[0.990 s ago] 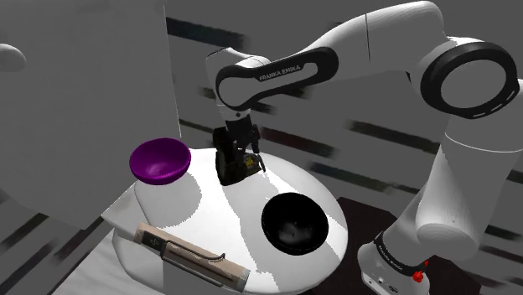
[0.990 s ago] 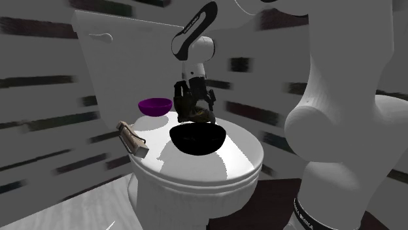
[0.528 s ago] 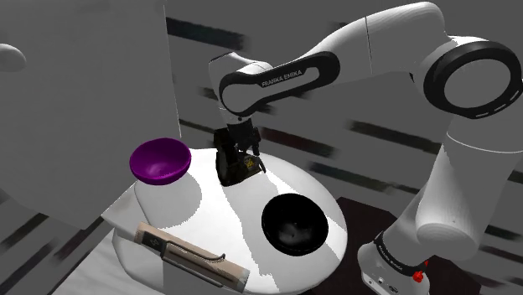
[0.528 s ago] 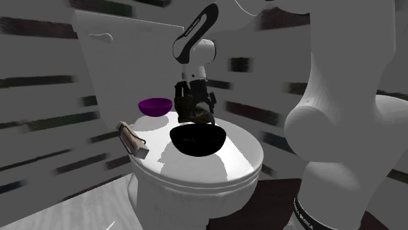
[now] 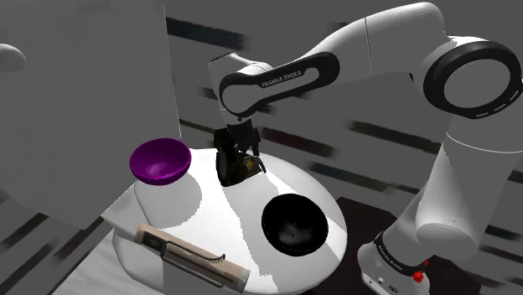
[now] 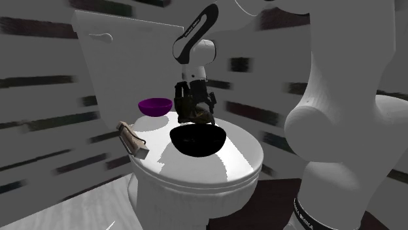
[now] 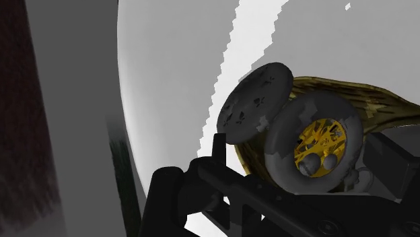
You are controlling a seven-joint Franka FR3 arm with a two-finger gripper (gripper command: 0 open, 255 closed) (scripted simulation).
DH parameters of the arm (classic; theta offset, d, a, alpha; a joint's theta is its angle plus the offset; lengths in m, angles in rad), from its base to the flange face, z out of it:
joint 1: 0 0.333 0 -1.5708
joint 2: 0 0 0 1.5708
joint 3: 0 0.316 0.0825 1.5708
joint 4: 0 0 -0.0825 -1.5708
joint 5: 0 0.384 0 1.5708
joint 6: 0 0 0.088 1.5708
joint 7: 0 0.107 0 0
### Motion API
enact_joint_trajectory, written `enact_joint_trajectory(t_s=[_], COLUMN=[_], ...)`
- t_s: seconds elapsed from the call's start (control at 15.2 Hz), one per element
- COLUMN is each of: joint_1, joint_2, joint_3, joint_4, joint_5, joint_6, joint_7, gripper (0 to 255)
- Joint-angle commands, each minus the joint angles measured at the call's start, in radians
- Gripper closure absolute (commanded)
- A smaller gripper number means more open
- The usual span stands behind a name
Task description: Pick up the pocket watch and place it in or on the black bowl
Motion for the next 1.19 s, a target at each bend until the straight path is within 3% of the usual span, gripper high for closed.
enact_joint_trajectory(t_s=[0.0,0.33,1.12], joint_1=[0.004,0.003,0.0], joint_2=[0.016,0.012,-0.047], joint_3=[0.003,0.002,0.007], joint_4=[-0.015,-0.01,0.078], joint_5=[0.002,0.003,0.019], joint_6=[0.001,-0.009,-0.152], joint_7=[0.002,-0.001,-0.01], gripper=[255,255,255])
